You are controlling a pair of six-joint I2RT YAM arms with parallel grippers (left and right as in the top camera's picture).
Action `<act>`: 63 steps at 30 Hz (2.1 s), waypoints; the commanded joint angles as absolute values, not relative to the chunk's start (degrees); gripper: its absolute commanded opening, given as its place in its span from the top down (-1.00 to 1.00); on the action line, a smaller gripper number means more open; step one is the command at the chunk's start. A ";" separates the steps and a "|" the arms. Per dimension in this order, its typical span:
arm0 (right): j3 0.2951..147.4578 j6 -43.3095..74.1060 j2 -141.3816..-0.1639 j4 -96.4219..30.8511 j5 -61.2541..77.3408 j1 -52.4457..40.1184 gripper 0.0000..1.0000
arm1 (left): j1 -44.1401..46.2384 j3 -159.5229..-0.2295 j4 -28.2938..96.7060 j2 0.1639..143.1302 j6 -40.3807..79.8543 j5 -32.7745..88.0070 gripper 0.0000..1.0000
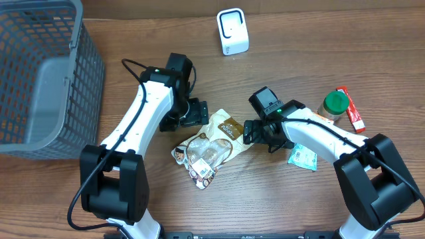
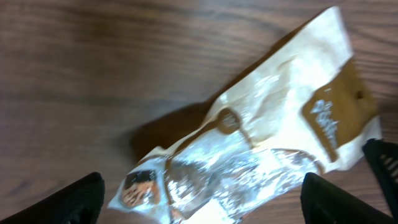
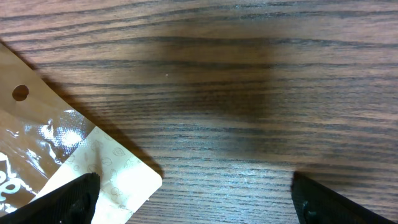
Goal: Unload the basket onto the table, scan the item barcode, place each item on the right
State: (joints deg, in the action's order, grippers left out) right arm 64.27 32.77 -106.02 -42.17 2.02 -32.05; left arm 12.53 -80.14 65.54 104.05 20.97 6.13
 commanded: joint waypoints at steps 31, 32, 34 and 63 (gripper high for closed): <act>64.01 32.71 -106.21 -41.69 1.32 -31.75 -1.00 | 10.20 -50.26 41.08 92.25 35.20 9.02 -0.63; 64.01 32.71 -106.21 -41.56 1.32 -31.75 -1.00 | 10.20 -49.67 40.23 92.25 35.81 9.28 -0.61; 64.01 32.71 -106.21 -41.36 1.32 -31.75 -1.00 | 10.20 -48.40 38.63 92.25 37.10 10.52 -0.57; 65.93 17.50 -106.21 -36.82 24.08 -24.71 -1.00 | 10.20 -46.89 24.53 92.25 30.63 15.14 -0.09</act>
State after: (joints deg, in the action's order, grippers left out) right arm 64.53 19.18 -106.04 -36.75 19.38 -24.67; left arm 10.39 -47.22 25.45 92.58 33.76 11.42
